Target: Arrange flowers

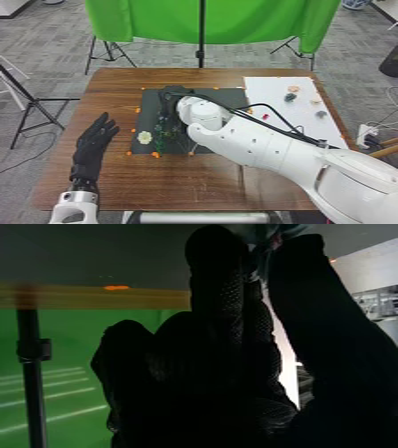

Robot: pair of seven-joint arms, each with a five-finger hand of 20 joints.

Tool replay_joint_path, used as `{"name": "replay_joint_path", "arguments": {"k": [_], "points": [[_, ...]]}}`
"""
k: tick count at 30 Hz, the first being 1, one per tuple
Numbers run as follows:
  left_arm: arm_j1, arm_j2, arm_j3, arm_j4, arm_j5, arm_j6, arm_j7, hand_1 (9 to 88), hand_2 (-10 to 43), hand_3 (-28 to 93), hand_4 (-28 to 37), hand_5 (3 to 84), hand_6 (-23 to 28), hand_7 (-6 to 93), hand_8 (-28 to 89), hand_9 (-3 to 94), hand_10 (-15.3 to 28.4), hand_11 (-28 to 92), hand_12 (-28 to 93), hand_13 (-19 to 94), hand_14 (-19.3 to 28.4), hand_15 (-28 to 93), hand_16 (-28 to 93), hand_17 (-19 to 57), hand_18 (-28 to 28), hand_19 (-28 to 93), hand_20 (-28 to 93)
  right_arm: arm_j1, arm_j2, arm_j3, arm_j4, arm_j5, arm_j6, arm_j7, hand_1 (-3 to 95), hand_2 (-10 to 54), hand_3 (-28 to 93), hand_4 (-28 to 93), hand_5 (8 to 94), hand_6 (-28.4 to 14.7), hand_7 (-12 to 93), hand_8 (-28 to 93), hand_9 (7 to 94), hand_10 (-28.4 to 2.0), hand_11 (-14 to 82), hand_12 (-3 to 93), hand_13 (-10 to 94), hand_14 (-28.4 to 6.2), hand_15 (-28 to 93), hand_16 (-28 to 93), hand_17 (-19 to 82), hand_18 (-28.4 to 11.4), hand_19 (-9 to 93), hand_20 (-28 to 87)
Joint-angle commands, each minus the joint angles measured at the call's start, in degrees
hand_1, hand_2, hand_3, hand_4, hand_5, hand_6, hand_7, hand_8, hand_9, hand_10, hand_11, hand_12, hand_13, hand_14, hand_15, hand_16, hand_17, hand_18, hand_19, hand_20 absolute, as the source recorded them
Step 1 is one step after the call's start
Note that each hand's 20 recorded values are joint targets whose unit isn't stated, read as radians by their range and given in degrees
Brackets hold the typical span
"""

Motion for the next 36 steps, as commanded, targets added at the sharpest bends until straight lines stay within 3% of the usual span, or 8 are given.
{"name": "replay_joint_path", "arguments": {"k": [1,5,10,15,21,30,36], "points": [[0.03,0.11,0.28,0.7,0.13,-1.1,-0.93,27.0,-7.3,63,-20.4,32.0,10.1,-0.7,-4,32.4,14.4,10,10,25,17.8,17,1,1.1,14.0,9,16,-0.01,0.97,0.73,-1.71,-0.17,0.98,1.15,45.5,-9.5,62,-16,70.8,-0.9,19,7,82.9,-12.4,30.6,26.1,87,-3.6,65,34,64,-11.9,93,63],[0.12,-0.12,0.25,0.7,0.13,-1.16,-1.19,26.9,-7.3,63,-20.2,32.0,10.1,-0.7,-4,32.5,14.3,10,11,25,17.9,18,1,1.1,14.0,9,16,-0.61,1.69,1.77,-3.43,0.48,2.38,1.88,40.1,-9.5,66,-17,66.9,-0.8,18,-8,82.6,-12.5,30.7,25.9,87,-3.9,65,34,64,-12.0,93,63],[0.3,-0.4,0.21,0.67,0.38,-1.72,-1.09,27.0,-7.3,63,-20.2,32.0,10.1,-0.7,-4,33.2,14.3,10,11,26,18.2,19,1,1.0,14.2,9,17,-0.88,3.6,3.19,-6.49,1.14,2.91,2.43,37.0,-9.5,67,-17,63.7,-1.6,16,-9,82.7,-12.8,30.7,25.9,87,-4.0,65,34,64,-12.2,93,63],[1.19,-1.11,-0.2,0.43,0.36,-1.62,-1.18,27.0,-7.3,63,-20.2,32.1,10.1,-0.6,-4,33.4,14.4,11,11,26,18.3,19,1,1.0,14.2,9,17,-4.38,10.01,9.75,-15.94,2.55,4.32,3.26,34.5,-9.5,66,-16,63.1,-2.0,16,-8,82.1,-13.4,30.5,25.9,87,-4.5,65,34,64,-12.5,93,63],[1.38,-1.44,-0.4,0.36,0.38,-1.87,-1.66,27.0,-7.3,63,-20.3,32.6,10.1,-0.5,-4,34.2,14.4,11,11,26,18.4,19,1,1.0,14.3,9,17,-10.04,21.43,18.97,-26.23,4.06,5.91,5.25,28.8,-1.1,63,-15,65.9,-1.9,15,-8,81.8,-14.6,29.3,25.7,86,-6.0,65,35,62,-13.5,93,63],[2.16,-1.83,-0.79,-0.14,0.33,-1.41,-1.5,26.8,-7.4,63,-20.1,33.2,10.0,-0.2,-4,34.7,14.3,12,12,26,18.5,20,1,1.1,14.3,9,17,-21.49,35.76,36.54,-32.29,-1.34,9.86,10.38,28.1,1.4,62,-13,64.3,-3.2,15,-7,69.4,-18.3,19.0,23.3,76,-11.1,61,33,53,-16.8,93,54],[2.18,-2.03,-0.76,-0.2,0.35,-1.7,-1.68,26.8,-7.4,63,-20.3,32.8,9.1,0.4,-3,34.8,14.2,12,12,26,18.5,20,1,1.1,14.3,10,17,-30.73,41.07,46.4,-31.95,-2.99,6.18,15.08,29.0,-1.6,63,-13,62.3,-3.4,14,-6,66.9,-19.1,13.8,21.1,75,-11.1,61,32,52,-16.5,93,53]]}}
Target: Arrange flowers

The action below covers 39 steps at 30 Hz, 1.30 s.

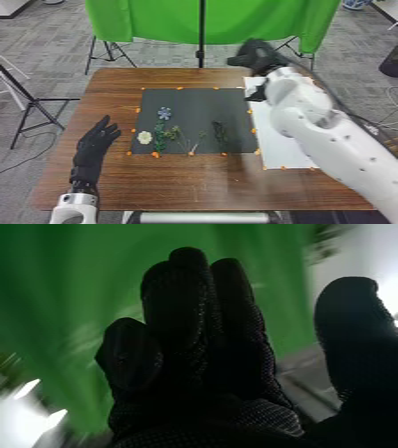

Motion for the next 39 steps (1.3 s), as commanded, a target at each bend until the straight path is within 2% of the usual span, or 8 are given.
{"name": "replay_joint_path", "arguments": {"k": [1,10,15,21,26,31,34,39], "points": [[1.25,-0.97,0.11,0.0,0.28,-0.45,-0.5,26.8,-7.4,63,-20.3,32.7,8.9,0.6,-3,34.8,14.2,12,12,26,18.5,20,1,1.1,14.3,10,17,-10.76,11.67,11.16,2.5,-3.55,-1.88,6.08,29.5,-2.3,63,-13,61.8,-3.1,14,-6,66.9,-19.2,13.1,20.6,75,-11.0,61,32,52,-16.5,93,53],[1.32,-1.11,0.05,-0.04,0.38,-0.63,-0.99,27.0,-7.1,63,-20.3,32.7,8.2,1.6,-3,35.0,13.9,13,12,27,18.5,20,1,1.2,14.3,10,17,-14.71,12.06,12.44,10.16,-4.35,-5.43,8.74,32.5,-7.0,65,-14,53.9,-1.1,12,-7,65.9,-19.2,11.0,18.5,75,-10.0,62,32,54,-15.9,93,53],[0.85,-1.03,0.14,0.13,0.5,-1.48,-1.65,27.0,-7.0,63,-20.0,32.3,7.6,1.6,-3,35.0,13.9,13,12,27,18.5,20,0,1.2,14.3,10,17,-17.03,11.27,12.98,12.74,-6.2,-7.21,10.34,32.8,-9.0,65,-14,54.2,-0.2,12,-7,66.0,-19.3,10.5,17.5,76,-9.5,63,32,54,-15.4,93,54],[1.3,-1.08,-0.06,0.05,0.49,-1.5,-1.7,27.0,-6.9,63,-19.8,32.2,7.4,1.7,-3,35.0,13.9,13,12,27,18.6,20,0,1.2,14.2,10,17,-21.34,10.87,14.97,13.49,-5.32,-7.15,10.11,33.0,-9.5,65,-14,54.2,0.3,13,-7,64.8,-19.5,9.8,17.5,76,-9.3,63,33,55,-15.3,93,54],[1.12,-1.12,0.08,0.16,0.49,-1.82,-1.77,27.3,-6.8,63,-19.8,32.2,7.2,1.8,-3,35.0,13.8,13,12,27,18.5,20,0,1.2,14.2,10,17,-23.84,10.41,14.34,14.76,-5.22,-1.25,8.37,37.4,-9.5,65,-15,56.2,1.3,14,-8,67.6,-18.2,11.3,17.7,78,-8.1,64,33,56,-14.7,93,54],[1.02,-1.17,0.09,0.19,0.64,-1.75,-1.92,27.5,-6.7,63,-19.7,32.1,7.2,1.8,-3,35.0,13.8,13,12,27,18.5,20,0,1.3,14.2,10,17,-24.46,10.23,11.46,16.75,-7.3,7.95,4.68,46.9,-9.5,66,-20,60.9,4.0,19,-11,74.4,-14.0,15.1,18.0,84,-4.2,64,32,60,-12.9,93,55],[0.8,-1.13,0.11,0.34,0.61,-1.97,-2.03,27.5,-6.7,63,-19.6,32.1,7.2,1.7,-3,35.0,13.8,13,12,27,18.5,20,0,1.3,14.2,10,17,-23.86,10.11,9.58,17.88,-9.53,12.82,3.6,53.4,-9.5,59,-23,66.8,3.8,21,1,80.5,-11.6,15.2,22.5,87,-3.0,63,33,62,-12.0,93,57],[0.72,-1.17,0.18,0.41,0.51,-2.19,-1.91,27.6,-6.5,63,-19.6,32.1,7.1,1.7,-3,35.0,13.8,13,12,27,18.5,20,0,1.3,14.2,10,17,-22.86,10.4,7.75,18.37,-10.56,14.8,2.32,56.5,-9.5,55,-21,74.9,4.1,23,3,86.9,-9.2,13.7,28.2,90,-2.1,63,33,65,-11.4,93,59]]}}
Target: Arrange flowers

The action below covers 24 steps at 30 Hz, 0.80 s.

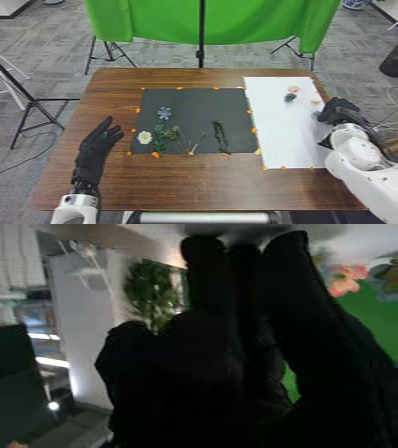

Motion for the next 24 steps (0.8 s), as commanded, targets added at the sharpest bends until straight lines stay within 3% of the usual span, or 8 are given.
{"name": "replay_joint_path", "arguments": {"k": [1,7,10,12,13,17,21,24], "points": [[0.3,-0.66,0.28,0.71,0.23,-0.98,-0.61,27.6,-6.5,63,-19.6,32.1,7.1,1.7,-3,35.1,13.8,13,12,27,18.5,20,0,1.3,14.2,10,17,0.14,-0.48,-3.22,1.13,-2.47,2.2,-1.84,56.6,-9.5,56,-21,76.5,4.3,23,4,87.6,-9.0,13.4,29.0,90,-2.1,62,33,65,-11.4,93,59],[0.73,-0.86,0.17,0.62,0.16,-0.83,-0.4,27.4,-6.1,63,-19.7,32.3,7.2,1.9,-3,35.1,13.9,13,12,27,18.6,20,0,1.3,14.2,10,17,0.32,0.06,-1.82,-1.69,-2.69,-2.57,-0.22,57.2,-9.5,59,-21,80.2,3.4,23,6,89.7,-8.9,13.8,30.1,90,-2.1,62,34,66,-11.5,93,60],[0.78,-0.85,0.07,0.58,0.13,-0.78,-0.54,27.1,-5.6,63,-19.7,32.4,7.2,1.9,-3,35.1,13.9,13,12,27,18.6,20,0,1.2,14.2,10,17,0.9,0.31,0.52,-4.76,0.76,-11.96,2.49,54.5,-9.5,60,-18,79.2,1.6,22,9,88.1,-9.3,13.3,30.2,90,-2.1,61,34,65,-11.6,93,60],[0.91,-0.87,0.03,0.44,0.47,-0.83,-0.78,27.0,-5.6,63,-19.6,32.5,7.2,1.9,-3,35.1,13.9,13,12,27,18.6,20,0,1.2,14.2,10,17,1.5,0.38,1.38,-5.67,3.3,-15.82,3.36,47.2,-9.5,64,-16,71.1,-0.5,20,5,81.4,-11.7,16.2,22.4,88,-2.5,60,35,63,-11.4,93,58],[0.87,-0.91,0.01,0.45,0.54,-0.99,-0.74,27.0,-5.6,63,-19.6,32.6,7.1,1.9,-3,35.1,13.8,13,13,27,18.6,20,0,1.2,14.2,10,17,1.92,0.37,1.32,-5.58,4.02,-15.97,3.16,42.5,-9.5,67,-16,65.7,-1.9,18,-4,77.3,-13.7,15.7,19.5,87,-2.8,58,34,62,-11.2,93,57],[0.56,-0.9,0.12,0.51,0.69,-1.15,-0.93,27.2,-5.8,63,-19.4,32.8,7.3,1.9,-3,35.1,13.9,13,12,27,18.6,20,0,1.2,14.2,10,17,3.08,-0.12,1.44,-5.59,6.83,-17.9,2.89,35.9,-9.5,67,-14,51.2,-9.4,9,-5,64.7,-18.8,10.3,16.3,86,-3.7,55,34,61,-11.7,93,54],[0.7,-0.97,0.03,0.47,0.79,-1.09,-0.97,27.6,-6.2,63,-19.1,32.9,7.5,1.8,-3,35.1,13.9,13,12,27,18.6,20,0,1.2,14.2,10,17,4.32,-0.5,0.0,-5.23,7.57,-17.93,1.97,34.5,-9.5,66,-14,47.0,-11.9,6,-4,61.4,-19.9,8.6,16.0,86,-3.9,55,34,60,-11.9,93,53],[0.51,-0.93,0.06,0.52,0.83,-1.18,-1.06,27.9,-6.3,63,-18.9,33.0,7.7,1.7,-3,35.2,14.0,13,13,27,18.6,20,0,1.2,14.2,10,17,4.69,-0.66,-1.45,-4.79,6.34,-15.24,1.95,34.9,-9.5,66,-15,46.7,-11.2,6,-4,61.3,-19.9,8.6,16.0,86,-3.9,54,33,60,-11.8,93,52]]}}
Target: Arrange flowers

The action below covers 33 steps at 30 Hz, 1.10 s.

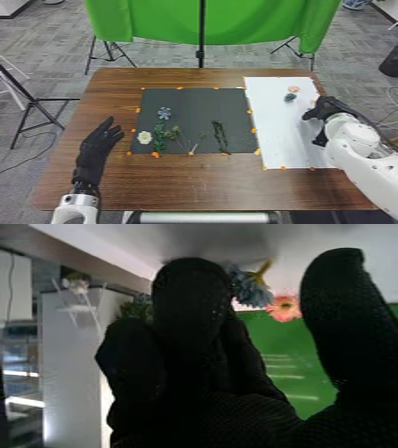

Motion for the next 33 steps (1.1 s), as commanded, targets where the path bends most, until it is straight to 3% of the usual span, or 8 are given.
{"name": "replay_joint_path", "arguments": {"k": [1,7,10,12,18,24,30,33], "points": [[0.58,-0.63,0.14,0.51,0.53,-0.79,-0.84,27.9,-6.4,63,-18.9,33.0,7.7,1.8,-3,35.2,14.0,13,13,27,18.6,20,0,1.2,14.2,10,17,1.1,-0.72,-3.16,1.56,-2.5,4.38,-0.69,36.5,-9.5,66,-15,47.8,-9.8,7,-4,62.9,-19.2,9.4,16.0,87,-3.7,54,33,61,-11.7,93,52],[0.61,-0.64,0.07,0.48,0.4,-0.6,-0.84,28.2,-6.5,63,-18.8,33.1,7.8,1.9,-3,35.3,13.9,13,12,27,18.6,20,0,1.2,14.2,10,17,0.67,-0.41,-6.36,4.0,-6.38,13.53,-3.54,46.9,-9.5,66,-19,61.7,0.4,18,-8,78.8,-14.0,15.6,17.9,91,-2.1,56,33,65,-9.9,93,54],[0.76,-0.77,0.06,0.46,0.45,-0.52,-0.8,28.2,-6.5,63,-18.9,33.2,7.8,1.9,-3,35.2,13.9,13,12,27,18.6,20,0,1.2,14.2,10,17,0.86,-0.42,-7.85,5.1,-8.11,17.99,-5.3,54.9,-9.5,58,-18,67.3,2.1,20,1,86.2,-10.7,10.3,27.2,93,-1.4,56,34,67,-9.8,93,55],[0.76,-0.75,0.08,0.44,0.33,-0.59,-0.8,28.2,-6.5,63,-18.8,33.2,7.8,1.9,-3,35.2,13.9,13,13,27,18.5,20,0,1.2,14.2,10,17,1.16,-0.06,-8.16,4.64,-8.98,18.82,-5.46,60.1,-9.5,54,-17,76.3,3.3,21,5,92.6,-8.6,8.2,32.8,94,-0.7,59,32,69,-10.0,93,58],[0.66,-0.47,-0.12,0.56,0.23,-0.58,-0.48,28.5,-6.4,62,-18.8,33.2,7.9,1.8,-3,35.3,13.9,13,12,27,18.6,21,0,1.2,14.2,10,17,1.47,1.59,-5.48,-4.01,-9.66,21.01,-6.2,61.8,-9.5,57,-19,82.0,2.2,21,7,93.7,-7.6,10.2,34.0,94,0.0,62,30,70,-9.8,93,59],[0.38,-0.28,0.2,0.74,0.21,-0.69,-0.63,28.4,-6.6,62,-18.7,33.3,7.9,1.9,-3,35.3,13.9,13,12,27,18.5,20,0,1.2,14.2,10,17,10.08,1.12,-13.41,-13.78,-4.74,19.95,-11.34,61.8,-9.5,57,-19,82.4,1.8,20,8,93.7,-7.7,10.3,33.8,94,0.1,62,30,70,-9.8,93,60],[-0.2,0.01,0.6,0.98,-0.28,0.76,0.39,27.3,-5.9,63,-18.9,33.3,7.9,1.8,-3,35.1,14.0,13,12,27,18.3,20,0,1.3,14.2,10,16,26.57,-6.86,-32.91,-12.74,1.36,15.35,-19.2,61.7,-9.5,58,-19,82.3,1.9,20,8,93.7,-7.8,9.1,33.9,94,0.2,62,30,70,-9.6,93,60],[-0.78,0.14,1.01,1.23,-0.44,0.7,0.45,25.9,-5.3,64,-19.6,33.4,8.0,1.8,-3,35.0,14.0,13,12,27,18.2,20,0,1.4,14.1,10,16,31.08,-11.02,-39.88,-11.33,1.3,14.6,-21.62,61.7,-9.5,58,-19,82.0,2.0,20,8,93.6,-7.7,8.2,34.1,94,0.2,62,30,70,-9.5,93,60]]}}
